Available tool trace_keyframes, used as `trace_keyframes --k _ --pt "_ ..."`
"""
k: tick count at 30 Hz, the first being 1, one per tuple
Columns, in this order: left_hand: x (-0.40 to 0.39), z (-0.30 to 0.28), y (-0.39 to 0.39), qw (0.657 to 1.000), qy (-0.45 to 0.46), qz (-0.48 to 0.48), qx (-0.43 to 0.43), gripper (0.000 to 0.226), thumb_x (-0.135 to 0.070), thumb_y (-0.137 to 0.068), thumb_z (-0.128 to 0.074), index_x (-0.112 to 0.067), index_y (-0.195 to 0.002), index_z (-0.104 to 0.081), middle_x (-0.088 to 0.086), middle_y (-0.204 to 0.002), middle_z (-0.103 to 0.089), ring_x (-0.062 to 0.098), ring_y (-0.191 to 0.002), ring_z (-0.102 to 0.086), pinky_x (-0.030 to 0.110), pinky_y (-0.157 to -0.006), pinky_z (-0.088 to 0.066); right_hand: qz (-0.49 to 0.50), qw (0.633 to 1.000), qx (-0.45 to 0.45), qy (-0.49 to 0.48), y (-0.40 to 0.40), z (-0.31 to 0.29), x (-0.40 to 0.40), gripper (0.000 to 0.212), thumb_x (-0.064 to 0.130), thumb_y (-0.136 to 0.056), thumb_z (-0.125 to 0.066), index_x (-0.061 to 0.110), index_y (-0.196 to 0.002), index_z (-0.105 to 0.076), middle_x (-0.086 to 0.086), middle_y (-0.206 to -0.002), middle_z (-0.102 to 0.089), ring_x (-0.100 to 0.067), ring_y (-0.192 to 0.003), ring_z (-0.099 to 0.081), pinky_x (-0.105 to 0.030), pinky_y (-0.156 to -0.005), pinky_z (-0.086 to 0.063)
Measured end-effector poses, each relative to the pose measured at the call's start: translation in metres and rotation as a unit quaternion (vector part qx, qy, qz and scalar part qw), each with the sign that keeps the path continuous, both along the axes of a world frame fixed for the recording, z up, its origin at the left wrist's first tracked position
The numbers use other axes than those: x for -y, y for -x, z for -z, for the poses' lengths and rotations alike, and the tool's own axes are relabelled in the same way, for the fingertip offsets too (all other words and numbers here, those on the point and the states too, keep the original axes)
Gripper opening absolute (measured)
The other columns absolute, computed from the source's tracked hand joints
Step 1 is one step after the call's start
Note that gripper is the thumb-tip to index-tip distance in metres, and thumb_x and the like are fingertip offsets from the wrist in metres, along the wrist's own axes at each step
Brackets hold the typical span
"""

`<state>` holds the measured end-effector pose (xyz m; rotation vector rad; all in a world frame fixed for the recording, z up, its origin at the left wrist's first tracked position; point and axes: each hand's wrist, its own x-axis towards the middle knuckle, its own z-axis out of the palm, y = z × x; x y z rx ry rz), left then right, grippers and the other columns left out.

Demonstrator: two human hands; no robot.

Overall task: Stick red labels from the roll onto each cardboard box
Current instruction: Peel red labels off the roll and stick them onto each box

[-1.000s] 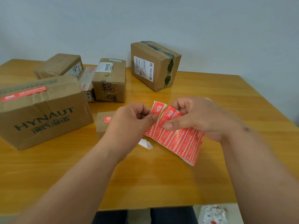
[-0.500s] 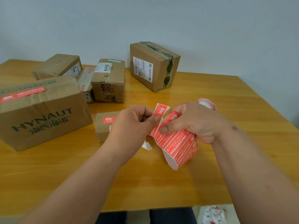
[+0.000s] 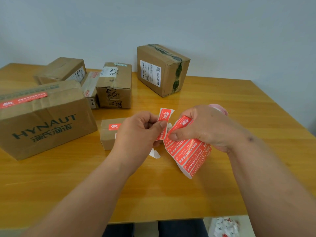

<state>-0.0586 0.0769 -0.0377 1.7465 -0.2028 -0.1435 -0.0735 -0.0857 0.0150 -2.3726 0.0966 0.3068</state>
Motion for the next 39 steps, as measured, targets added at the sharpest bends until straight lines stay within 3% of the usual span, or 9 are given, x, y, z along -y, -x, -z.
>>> trace_keyframes --k 6,12,16,25,29,33,35,37,39 --pt "0.0 0.0 0.0 1.0 -0.009 -0.021 0.007 0.012 -0.028 -0.091 -0.063 -0.018 -0.085 -0.065 0.004 -0.076 -0.073 0.025 -0.073 -0.071 0.038 -0.064 -0.061 -0.013 0.999 0.019 0.027 0.003 -0.004 -0.001 0.026 0.039 -0.069 -0.082 0.024 -0.084 -0.067 0.006 -0.08 -0.073 -0.009 -0.071 -0.071 -0.03 -0.073 -0.059" --pt "-0.001 0.002 -0.003 0.998 -0.002 -0.06 0.014 0.013 -0.03 -0.091 -0.063 -0.019 -0.085 -0.064 0.0 -0.077 -0.072 0.007 -0.064 -0.069 0.014 -0.05 -0.049 0.0 0.999 0.028 0.038 0.004 -0.003 0.002 0.025 0.044 -0.069 -0.081 0.03 -0.082 -0.064 0.011 -0.075 -0.07 -0.004 -0.066 -0.07 -0.018 -0.061 -0.052" --pt "-0.001 0.001 -0.002 0.998 0.0 -0.067 0.02 0.013 -0.03 -0.091 -0.062 -0.019 -0.086 -0.063 -0.002 -0.075 -0.07 0.0 -0.058 -0.065 0.01 -0.047 -0.046 0.008 0.999 0.029 0.017 0.004 -0.002 0.004 0.026 0.044 -0.068 -0.081 0.03 -0.082 -0.064 0.009 -0.077 -0.072 -0.006 -0.068 -0.071 -0.024 -0.064 -0.055" --pt "-0.008 -0.004 -0.007 0.991 0.001 -0.127 0.034 0.01 -0.03 -0.092 -0.062 -0.023 -0.085 -0.064 -0.005 -0.073 -0.068 0.006 -0.06 -0.061 0.016 -0.053 -0.052 0.048 0.998 0.018 -0.023 0.004 -0.002 0.011 0.026 0.036 -0.07 -0.081 0.026 -0.087 -0.065 0.005 -0.083 -0.072 -0.013 -0.073 -0.071 -0.036 -0.076 -0.059" --pt "-0.008 -0.005 -0.007 0.994 0.033 -0.107 0.002 0.009 -0.028 -0.092 -0.063 -0.023 -0.085 -0.066 -0.006 -0.067 -0.066 0.003 -0.056 -0.058 0.018 -0.053 -0.052 0.104 0.989 0.066 0.086 -0.002 0.005 0.004 0.043 0.045 -0.082 -0.07 0.03 -0.118 -0.052 0.005 -0.109 -0.062 -0.011 -0.087 -0.063 -0.032 -0.074 -0.055" --pt "-0.007 -0.005 -0.004 0.995 0.057 -0.078 -0.031 0.004 -0.026 -0.089 -0.066 -0.023 -0.089 -0.068 -0.008 -0.064 -0.067 0.001 -0.053 -0.058 0.021 -0.054 -0.05 0.129 0.939 0.235 0.216 -0.006 0.014 -0.006 0.051 0.045 -0.09 -0.059 0.035 -0.136 -0.04 0.004 -0.137 -0.04 -0.019 -0.129 -0.036 -0.041 -0.106 -0.034" --pt "-0.007 -0.005 -0.003 0.995 0.069 -0.057 -0.037 0.005 -0.025 -0.088 -0.067 -0.021 -0.091 -0.067 -0.007 -0.063 -0.067 0.001 -0.052 -0.059 0.019 -0.052 -0.049 0.119 0.949 0.243 0.164 -0.004 0.011 -0.009 0.033 0.045 -0.093 -0.053 0.036 -0.125 -0.05 0.01 -0.127 -0.047 -0.005 -0.12 -0.043 -0.024 -0.1 -0.029" --pt "-0.007 -0.006 -0.001 0.996 0.072 -0.035 -0.04 0.006 -0.023 -0.087 -0.067 -0.019 -0.091 -0.067 -0.006 -0.064 -0.069 0.002 -0.054 -0.063 0.018 -0.051 -0.049 0.106 0.974 0.195 0.042 0.0 0.009 -0.012 0.018 0.045 -0.096 -0.049 0.036 -0.108 -0.059 0.02 -0.103 -0.057 0.016 -0.093 -0.049 0.0 -0.078 -0.028" --pt "-0.007 -0.008 0.002 0.996 0.071 -0.005 -0.045 0.008 -0.024 -0.086 -0.067 -0.018 -0.092 -0.067 -0.003 -0.071 -0.073 0.007 -0.061 -0.067 0.022 -0.055 -0.052 0.094 0.978 0.164 -0.089 0.003 0.009 -0.015 0.017 0.043 -0.095 -0.051 0.032 -0.095 -0.065 0.018 -0.088 -0.065 0.012 -0.083 -0.057 -0.009 -0.074 -0.039"
